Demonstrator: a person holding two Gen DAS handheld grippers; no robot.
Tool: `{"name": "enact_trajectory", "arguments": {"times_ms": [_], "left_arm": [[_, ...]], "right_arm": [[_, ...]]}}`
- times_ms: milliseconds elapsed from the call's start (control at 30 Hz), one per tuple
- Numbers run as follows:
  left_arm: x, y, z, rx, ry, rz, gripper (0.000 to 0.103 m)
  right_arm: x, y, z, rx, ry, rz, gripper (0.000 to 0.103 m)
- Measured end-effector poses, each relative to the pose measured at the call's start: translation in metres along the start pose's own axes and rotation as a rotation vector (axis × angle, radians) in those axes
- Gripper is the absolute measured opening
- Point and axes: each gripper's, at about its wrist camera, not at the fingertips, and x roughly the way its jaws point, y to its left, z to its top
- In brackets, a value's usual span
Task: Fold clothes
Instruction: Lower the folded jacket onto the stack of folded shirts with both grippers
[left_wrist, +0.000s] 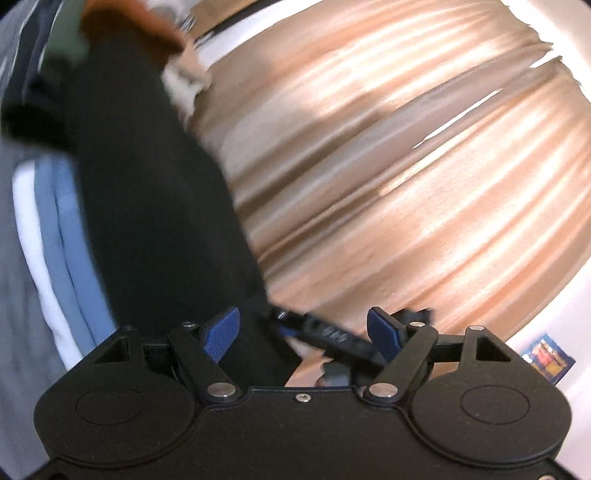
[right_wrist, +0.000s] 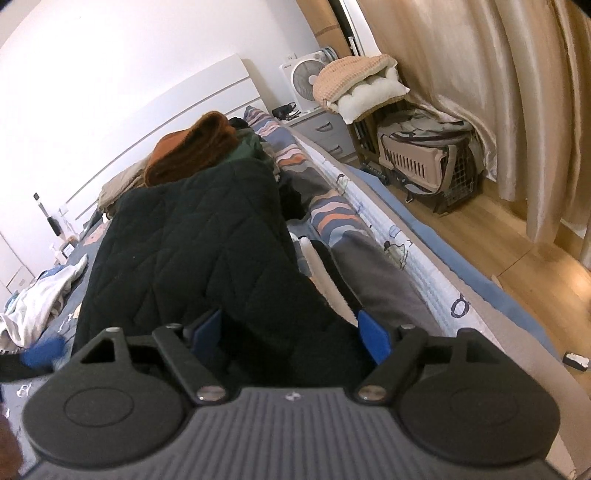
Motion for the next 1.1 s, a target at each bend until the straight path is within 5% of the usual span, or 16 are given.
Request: {"name": "enact_trajectory", "arguments": {"times_ms": [133, 267, 467, 733, 833, 933, 1100], "left_arm": [[0.032, 0.036, -0.001, -0.059, 0.035, 0.114, 0.075], [0.037, 0.042, 0.000, -0.054, 0.018, 0.129, 0.076], [0.044, 0.027, 0.004, 0.004, 0.020, 0.147, 0.082], [0.002, 0.004, -0.007, -0.110, -0.004, -0.063, 0.083], [0.011, 0.006, -0.022, -0.103, 0.049, -0.024, 0.083], [0.019, 0.014, -0.035, -0.103, 0.081, 0.024, 0.083], [0.010, -0.009, -0.038, -0.057, 0.058, 0.028, 0.083]], "right_arm": [[-0.007, -0.002, 0.003, -0.017, 0.004, -0.025, 0.079], [-0.032, 0.007, 0.010, -0.028, -0.082, -0.065, 0.078], [-0.062, 0.043, 0.005, -0.070, -0.178, 0.098, 0.078], [-0.020, 0.005, -0.017, 0.081, -0.076, 0.058, 0.076], [-0.014, -0.001, -0.022, 0.050, -0.076, -0.038, 0.080], [-0.008, -0.011, -0.025, 0.109, -0.043, -0.006, 0.082], [-0.009, 0.000, -0.030, 0.022, -0.062, -0.031, 0.083]]}}
